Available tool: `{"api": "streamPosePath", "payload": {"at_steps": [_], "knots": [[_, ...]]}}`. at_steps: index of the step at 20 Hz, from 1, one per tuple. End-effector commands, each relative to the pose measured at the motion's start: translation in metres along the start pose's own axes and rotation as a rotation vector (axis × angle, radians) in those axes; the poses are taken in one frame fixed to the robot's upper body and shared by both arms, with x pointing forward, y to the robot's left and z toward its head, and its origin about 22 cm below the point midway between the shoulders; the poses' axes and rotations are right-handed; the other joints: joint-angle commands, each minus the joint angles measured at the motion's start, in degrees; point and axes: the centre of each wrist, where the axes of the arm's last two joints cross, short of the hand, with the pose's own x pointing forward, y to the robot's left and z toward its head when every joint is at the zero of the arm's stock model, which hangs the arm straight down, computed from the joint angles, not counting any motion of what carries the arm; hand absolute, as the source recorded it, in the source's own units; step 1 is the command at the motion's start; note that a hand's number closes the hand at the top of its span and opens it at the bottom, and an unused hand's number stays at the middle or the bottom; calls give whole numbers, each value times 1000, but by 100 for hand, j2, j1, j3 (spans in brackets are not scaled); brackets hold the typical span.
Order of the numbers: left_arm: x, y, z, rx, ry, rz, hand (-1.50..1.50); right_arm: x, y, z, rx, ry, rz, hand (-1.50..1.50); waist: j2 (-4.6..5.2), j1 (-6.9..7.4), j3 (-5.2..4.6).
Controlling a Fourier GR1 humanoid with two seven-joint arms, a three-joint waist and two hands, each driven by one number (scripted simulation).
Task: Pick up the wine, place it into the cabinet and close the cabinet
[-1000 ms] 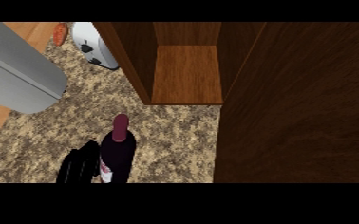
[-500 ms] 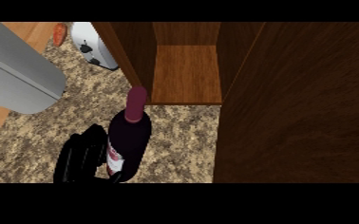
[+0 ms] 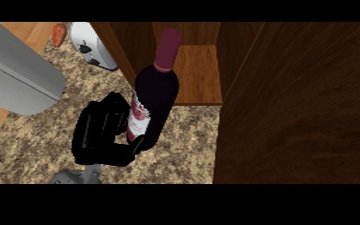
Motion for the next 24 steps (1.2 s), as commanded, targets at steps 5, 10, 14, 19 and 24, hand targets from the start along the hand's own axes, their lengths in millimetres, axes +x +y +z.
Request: {"api": "streamPosePath", "payload": {"at_steps": [5, 10, 14, 19, 24], "knots": [[-17, -53, -43, 3, -56, -78, 150, -10, 2, 7, -14, 7, 5, -150, 0, -25, -1], [-33, -57, -44, -31, -32, -175, 150, -11, -2, -3, -8, 2, 7, -150, 0, -1, -1], [-49, -60, -68, -23, 7, -211, 150, -6, -10, 8, 11, -10, 7, -150, 3, -29, -2], [-64, -61, -88, 18, 4, -249, 150, 4, -5, 15, -10, -6, -11, -150, 10, -79, -3], [-80, -58, -78, 56, 42, -218, 150, -15, -6, -3, -7, 2, -3, -150, 9, -31, -3]]}}
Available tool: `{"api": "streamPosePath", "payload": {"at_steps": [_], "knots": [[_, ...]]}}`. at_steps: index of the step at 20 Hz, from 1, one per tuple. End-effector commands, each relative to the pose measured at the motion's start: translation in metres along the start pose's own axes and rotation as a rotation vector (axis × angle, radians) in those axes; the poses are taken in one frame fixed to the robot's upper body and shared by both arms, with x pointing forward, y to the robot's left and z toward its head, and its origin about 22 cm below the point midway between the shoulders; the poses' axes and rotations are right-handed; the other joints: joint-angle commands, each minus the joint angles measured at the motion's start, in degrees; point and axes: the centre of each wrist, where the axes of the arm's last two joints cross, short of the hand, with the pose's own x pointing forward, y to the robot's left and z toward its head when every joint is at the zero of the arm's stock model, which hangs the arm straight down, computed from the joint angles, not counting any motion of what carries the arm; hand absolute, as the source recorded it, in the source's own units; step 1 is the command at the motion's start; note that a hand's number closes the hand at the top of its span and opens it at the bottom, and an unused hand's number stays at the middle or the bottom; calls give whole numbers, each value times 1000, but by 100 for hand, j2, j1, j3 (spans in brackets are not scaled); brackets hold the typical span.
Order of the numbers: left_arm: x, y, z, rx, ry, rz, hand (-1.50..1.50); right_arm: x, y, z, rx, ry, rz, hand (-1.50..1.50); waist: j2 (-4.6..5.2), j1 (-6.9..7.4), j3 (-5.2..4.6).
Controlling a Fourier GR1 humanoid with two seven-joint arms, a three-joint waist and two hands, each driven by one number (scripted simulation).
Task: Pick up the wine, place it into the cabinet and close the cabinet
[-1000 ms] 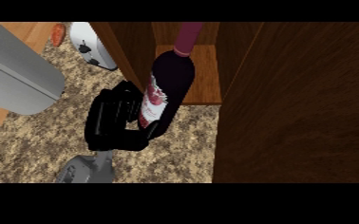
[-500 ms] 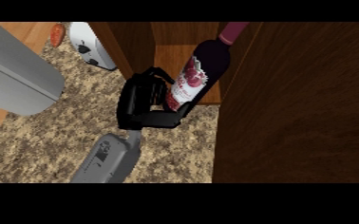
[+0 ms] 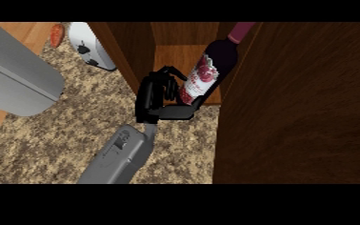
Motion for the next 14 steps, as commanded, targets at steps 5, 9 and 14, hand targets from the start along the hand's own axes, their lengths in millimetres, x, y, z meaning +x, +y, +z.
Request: {"api": "streamPosePath", "payload": {"at_steps": [5, 9, 14], "knots": [[-29, 13, 1, 38, 22, -24, 150, 11, 9, 0, -10, -13, 7, -150, -2, 19, -1], [-47, 12, -4, 72, 64, -18, 150, 11, -3, -15, 17, -3, 13, -150, 13, -20, -3], [-58, 23, 6, 72, 65, -7, 150, 9, 15, -3, 3, 13, -5, -150, 1, 4, -2]]}}
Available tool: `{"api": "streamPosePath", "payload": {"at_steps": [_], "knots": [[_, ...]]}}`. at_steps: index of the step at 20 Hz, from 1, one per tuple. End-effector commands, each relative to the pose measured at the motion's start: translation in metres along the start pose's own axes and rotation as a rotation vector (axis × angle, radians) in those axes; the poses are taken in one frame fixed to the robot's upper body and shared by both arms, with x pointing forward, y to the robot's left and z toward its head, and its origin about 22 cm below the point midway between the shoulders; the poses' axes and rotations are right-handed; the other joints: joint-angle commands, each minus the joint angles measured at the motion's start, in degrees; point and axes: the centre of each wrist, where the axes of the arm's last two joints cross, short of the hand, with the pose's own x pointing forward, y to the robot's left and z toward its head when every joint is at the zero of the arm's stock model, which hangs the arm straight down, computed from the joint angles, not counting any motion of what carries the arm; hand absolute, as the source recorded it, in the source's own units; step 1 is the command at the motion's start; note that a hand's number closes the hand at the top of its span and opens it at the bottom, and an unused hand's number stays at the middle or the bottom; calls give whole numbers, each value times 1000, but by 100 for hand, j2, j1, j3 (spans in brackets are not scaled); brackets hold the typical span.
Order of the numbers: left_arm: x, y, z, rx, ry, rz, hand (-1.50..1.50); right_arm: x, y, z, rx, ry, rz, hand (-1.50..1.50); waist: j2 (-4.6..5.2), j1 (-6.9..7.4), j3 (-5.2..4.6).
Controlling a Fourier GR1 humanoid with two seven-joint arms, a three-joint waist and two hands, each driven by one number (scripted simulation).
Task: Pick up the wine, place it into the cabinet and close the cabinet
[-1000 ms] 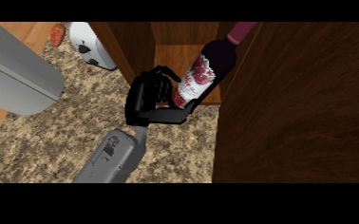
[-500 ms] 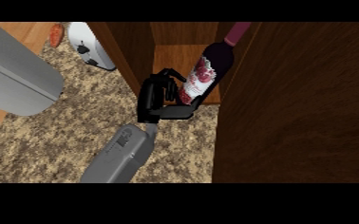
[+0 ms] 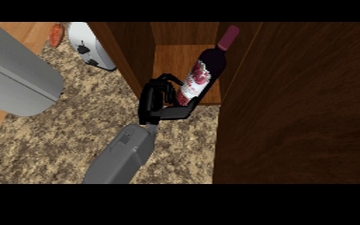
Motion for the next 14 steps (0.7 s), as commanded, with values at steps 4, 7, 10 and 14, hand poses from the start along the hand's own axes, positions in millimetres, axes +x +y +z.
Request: {"api": "streamPosePath", "payload": {"at_steps": [4, 7, 10, 14], "knots": [[-13, 17, -7, 26, 15, 103, 150, -26, -10, -3, 0, 0, -5, -150, 8, 3, 1], [-31, 21, 4, 45, 7, 128, 150, -4, -26, 3, 15, -12, -14, -150, 19, -69, -1], [-28, 23, -11, 11, 22, 143, 150, -5, -10, 18, 12, 19, -10, -150, 12, -69, -1], [-18, 18, -30, 8, 44, 118, 150, 9, -10, 19, 24, 5, -30, -150, 7, -65, -1]]}}
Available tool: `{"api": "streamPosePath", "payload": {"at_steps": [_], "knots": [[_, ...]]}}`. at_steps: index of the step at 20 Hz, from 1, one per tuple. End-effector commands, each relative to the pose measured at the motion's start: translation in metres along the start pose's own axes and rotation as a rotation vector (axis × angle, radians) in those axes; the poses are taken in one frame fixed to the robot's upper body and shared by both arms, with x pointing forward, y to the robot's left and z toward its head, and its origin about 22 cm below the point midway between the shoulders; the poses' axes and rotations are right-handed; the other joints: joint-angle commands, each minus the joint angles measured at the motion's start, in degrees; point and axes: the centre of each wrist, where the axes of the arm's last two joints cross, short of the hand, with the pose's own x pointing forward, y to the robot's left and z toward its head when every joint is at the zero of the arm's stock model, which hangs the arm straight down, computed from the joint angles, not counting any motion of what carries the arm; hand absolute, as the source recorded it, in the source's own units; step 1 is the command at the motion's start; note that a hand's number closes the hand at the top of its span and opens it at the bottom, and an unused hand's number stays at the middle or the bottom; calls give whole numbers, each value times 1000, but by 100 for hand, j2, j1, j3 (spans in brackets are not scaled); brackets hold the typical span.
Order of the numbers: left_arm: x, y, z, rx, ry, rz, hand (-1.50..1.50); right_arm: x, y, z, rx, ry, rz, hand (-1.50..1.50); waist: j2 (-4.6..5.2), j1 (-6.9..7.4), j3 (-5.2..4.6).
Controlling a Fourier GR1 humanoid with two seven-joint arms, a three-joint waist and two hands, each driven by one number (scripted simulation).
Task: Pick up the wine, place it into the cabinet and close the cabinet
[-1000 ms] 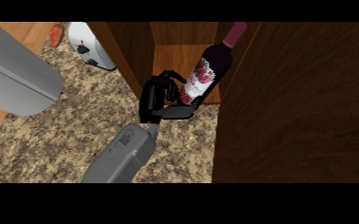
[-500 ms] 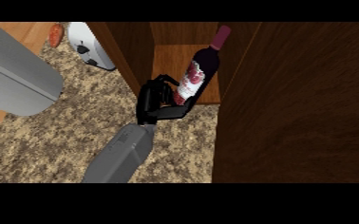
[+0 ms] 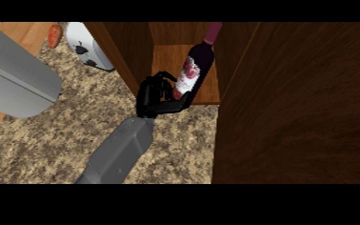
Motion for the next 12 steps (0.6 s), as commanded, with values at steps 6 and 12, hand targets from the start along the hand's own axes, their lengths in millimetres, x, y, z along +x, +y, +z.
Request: {"api": "streamPosePath", "payload": {"at_steps": [6, 12], "knots": [[17, -20, -30, 0, 21, 20, 150, -12, 2, -17, 6, 0, -13, -150, 22, -59, -2], [18, -17, -37, 8, -5, 53, 150, -10, -2, -15, 14, 0, -36, -150, 33, -116, -2]]}}
